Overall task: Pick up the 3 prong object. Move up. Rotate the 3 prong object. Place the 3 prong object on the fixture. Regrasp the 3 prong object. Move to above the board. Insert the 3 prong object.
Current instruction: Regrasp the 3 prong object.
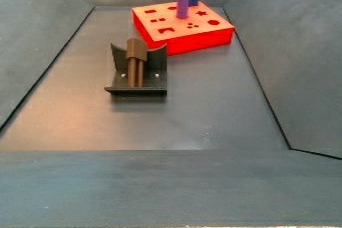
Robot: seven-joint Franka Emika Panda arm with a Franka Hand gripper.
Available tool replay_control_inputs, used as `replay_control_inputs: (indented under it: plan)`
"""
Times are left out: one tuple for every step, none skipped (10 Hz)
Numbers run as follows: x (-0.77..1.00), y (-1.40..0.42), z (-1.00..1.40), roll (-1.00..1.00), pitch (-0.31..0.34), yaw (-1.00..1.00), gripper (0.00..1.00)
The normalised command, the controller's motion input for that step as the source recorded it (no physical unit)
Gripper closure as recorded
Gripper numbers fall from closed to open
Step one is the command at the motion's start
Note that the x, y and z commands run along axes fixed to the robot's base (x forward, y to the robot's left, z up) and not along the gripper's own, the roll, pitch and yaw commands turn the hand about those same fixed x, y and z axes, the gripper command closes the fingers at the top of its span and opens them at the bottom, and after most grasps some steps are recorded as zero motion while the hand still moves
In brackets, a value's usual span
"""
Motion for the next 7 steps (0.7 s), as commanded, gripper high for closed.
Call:
replay_control_inputs:
  plan:
    - [0.10,-0.04,-0.02,1.00,0.169,0.15,0.00]
    - [0.10,-0.04,-0.02,0.79,0.158,0.17,0.00]
    - [0.10,-0.04,-0.02,0.60,0.138,0.19,0.00]
    - [0.10,-0.04,-0.02,0.36,0.111,0.20,0.00]
    - [0.10,-0.03,-0.01,0.23,0.082,0.20,0.00]
    - [0.03,0.07,-1.00,0.09,-0.020,0.15,0.00]
    - [0.03,0.07,-1.00,0.09,-0.034,0.15,0.00]
